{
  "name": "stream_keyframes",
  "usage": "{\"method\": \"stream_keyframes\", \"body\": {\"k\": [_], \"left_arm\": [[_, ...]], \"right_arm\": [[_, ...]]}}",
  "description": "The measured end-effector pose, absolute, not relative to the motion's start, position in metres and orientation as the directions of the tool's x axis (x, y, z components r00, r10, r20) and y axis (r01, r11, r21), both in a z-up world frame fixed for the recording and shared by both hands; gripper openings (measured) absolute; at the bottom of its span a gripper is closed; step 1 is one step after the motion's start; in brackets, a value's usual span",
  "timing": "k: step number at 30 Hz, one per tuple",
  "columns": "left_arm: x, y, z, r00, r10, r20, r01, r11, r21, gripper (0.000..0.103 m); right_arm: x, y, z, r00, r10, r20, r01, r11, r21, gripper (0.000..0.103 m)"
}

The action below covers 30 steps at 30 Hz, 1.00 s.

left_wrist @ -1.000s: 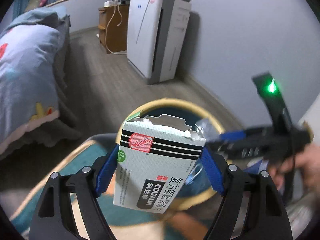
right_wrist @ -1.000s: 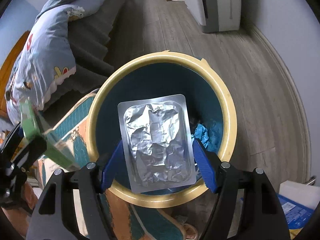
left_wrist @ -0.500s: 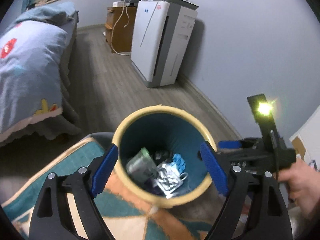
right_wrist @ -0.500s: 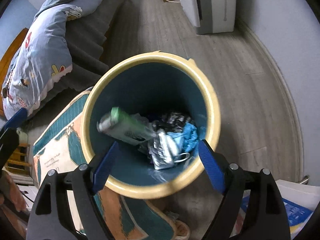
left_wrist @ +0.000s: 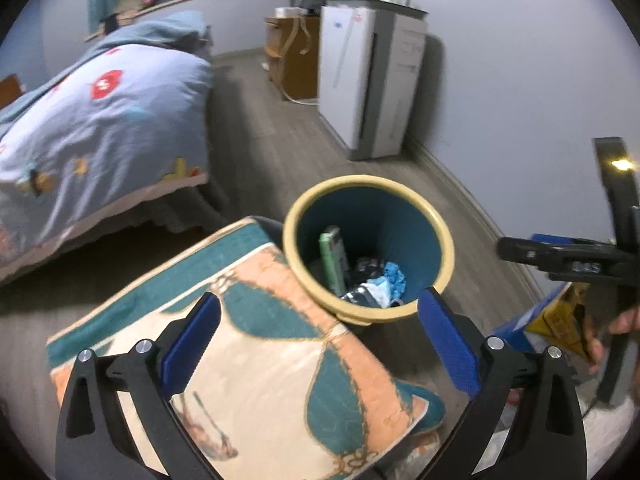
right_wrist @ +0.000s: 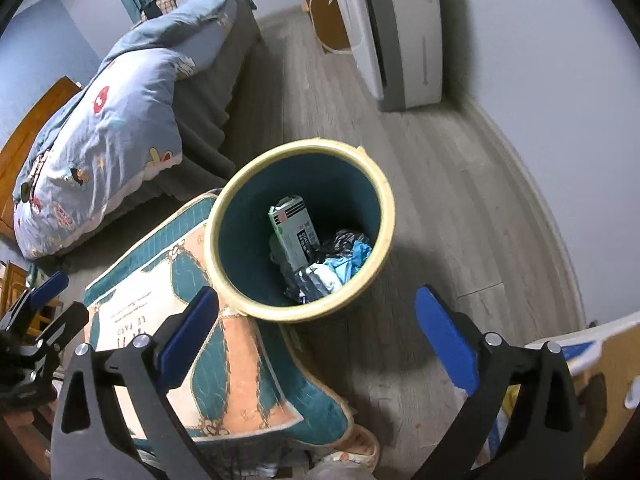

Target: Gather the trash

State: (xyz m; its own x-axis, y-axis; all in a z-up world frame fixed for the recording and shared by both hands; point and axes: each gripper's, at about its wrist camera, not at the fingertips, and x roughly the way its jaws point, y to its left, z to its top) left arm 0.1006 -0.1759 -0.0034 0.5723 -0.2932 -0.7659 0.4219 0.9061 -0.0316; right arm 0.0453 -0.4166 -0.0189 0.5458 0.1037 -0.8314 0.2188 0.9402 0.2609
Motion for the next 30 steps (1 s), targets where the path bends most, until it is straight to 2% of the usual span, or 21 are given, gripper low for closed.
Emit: {"method": "stream_keyframes", "body": {"k": [5,17,30], "left_arm": [[0.094,-0.175,-0.008,0.632,-0.233,-0.739,0.368,0.93,0.021,0.098],[0.091,-0.196,-0.013,0.63,-0.267,-0.729,0.42,0.907,0.032,0.098],[0.086,-0.206,-0.02,0.63,-0.256,-0.733,0.457,0.886,0.084,0.098]], "right_arm": [[0.031,-0.41,-0.011,0.559,0.068,-0.826,0.212,0.952,0.222,0.097],[0.025,-0.403,-0.004,0.588,-0.009,-0.809,0.185,0.975,0.125,0.097],[0.023,-0.41,-0.004,0.595,-0.012,-0.804,0.209,0.968,0.14,0.097]]}}
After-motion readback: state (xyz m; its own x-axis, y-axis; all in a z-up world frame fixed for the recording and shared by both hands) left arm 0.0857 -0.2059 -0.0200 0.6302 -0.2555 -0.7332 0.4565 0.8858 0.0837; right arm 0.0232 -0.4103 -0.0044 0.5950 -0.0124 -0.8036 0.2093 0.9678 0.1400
